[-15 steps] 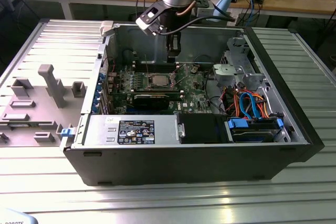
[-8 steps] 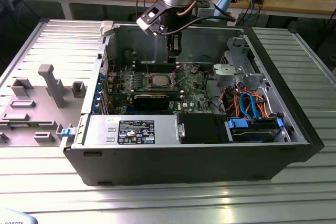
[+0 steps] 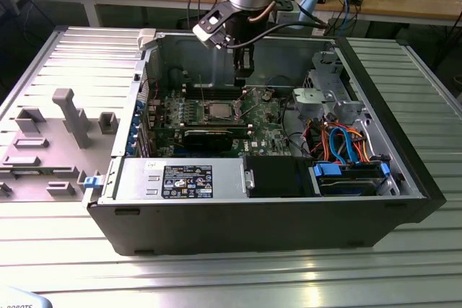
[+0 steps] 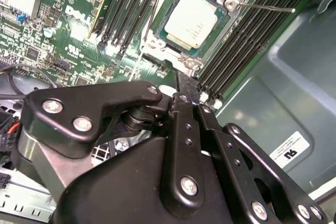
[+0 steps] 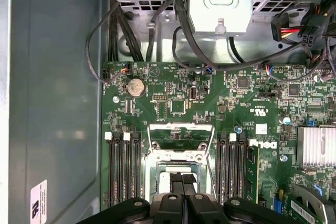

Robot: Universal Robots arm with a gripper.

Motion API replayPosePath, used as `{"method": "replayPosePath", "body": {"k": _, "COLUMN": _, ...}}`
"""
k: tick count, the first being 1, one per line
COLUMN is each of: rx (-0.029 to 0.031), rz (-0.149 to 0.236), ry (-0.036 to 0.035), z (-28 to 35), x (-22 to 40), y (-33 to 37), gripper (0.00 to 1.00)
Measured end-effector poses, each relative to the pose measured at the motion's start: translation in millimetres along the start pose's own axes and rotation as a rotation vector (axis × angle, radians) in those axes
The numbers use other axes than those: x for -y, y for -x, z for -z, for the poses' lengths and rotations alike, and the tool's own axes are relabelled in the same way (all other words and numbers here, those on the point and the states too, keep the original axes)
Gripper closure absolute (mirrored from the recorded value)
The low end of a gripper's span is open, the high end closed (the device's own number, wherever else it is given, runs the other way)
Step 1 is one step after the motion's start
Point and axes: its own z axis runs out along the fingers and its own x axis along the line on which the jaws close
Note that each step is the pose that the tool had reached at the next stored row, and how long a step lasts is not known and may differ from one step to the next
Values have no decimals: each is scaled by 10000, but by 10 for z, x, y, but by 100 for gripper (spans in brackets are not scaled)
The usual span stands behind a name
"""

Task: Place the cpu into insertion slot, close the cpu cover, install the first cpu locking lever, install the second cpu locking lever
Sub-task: 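Close the cpu cover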

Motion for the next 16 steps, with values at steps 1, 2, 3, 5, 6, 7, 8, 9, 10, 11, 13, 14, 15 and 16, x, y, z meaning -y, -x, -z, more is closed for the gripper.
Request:
{"method": "replayPosePath", "body": {"k": 1, "rx": 0, "rz": 0, "ry": 0, "z": 0, "x": -10, "y": 0, "gripper": 89}}
{"method": "replayPosePath", "body": {"k": 2, "rx": 0, "rz": -1, "ry": 0, "z": 0, "x": -25, "y": 0, "gripper": 89}}
{"method": "replayPosePath", "body": {"k": 3, "rx": 0, "rz": 0, "ry": 0, "z": 0, "x": -40, "y": 1, "gripper": 89}}
{"method": "replayPosePath", "body": {"k": 5, "rx": 0, "rz": 1, "ry": 0, "z": 0, "x": -65, "y": 1, "gripper": 89}}
{"method": "replayPosePath", "body": {"k": 6, "rx": -1, "rz": 0, "ry": 0, "z": -1, "x": -72, "y": 2, "gripper": 89}}
{"method": "replayPosePath", "body": {"k": 7, "rx": -1, "rz": 0, "ry": 1, "z": -1, "x": -75, "y": 2, "gripper": 89}}
{"method": "replayPosePath", "body": {"k": 8, "rx": 0, "rz": 0, "ry": 0, "z": -1, "x": -83, "y": 2, "gripper": 89}}
{"method": "replayPosePath", "body": {"k": 9, "rx": 0, "rz": -1, "ry": 0, "z": -1, "x": -93, "y": 2, "gripper": 89}}
{"method": "replayPosePath", "body": {"k": 10, "rx": 0, "rz": 0, "ry": 0, "z": -1, "x": -102, "y": 2, "gripper": 89}}
{"method": "replayPosePath", "body": {"k": 11, "rx": 0, "rz": 0, "ry": -1, "z": -2, "x": -119, "y": 2, "gripper": 89}}
{"method": "replayPosePath", "body": {"k": 13, "rx": 0, "rz": 0, "ry": 0, "z": -2, "x": -146, "y": 3, "gripper": 89}}
{"method": "replayPosePath", "body": {"k": 14, "rx": -1, "rz": 0, "ry": 0, "z": -3, "x": -163, "y": 3, "gripper": 89}}
{"method": "replayPosePath", "body": {"k": 15, "rx": 0, "rz": 1, "ry": -1, "z": -4, "x": -176, "y": 4, "gripper": 89}}
{"method": "replayPosePath", "body": {"k": 16, "rx": 1, "rz": 0, "ry": 0, "z": -4, "x": -184, "y": 4, "gripper": 89}}
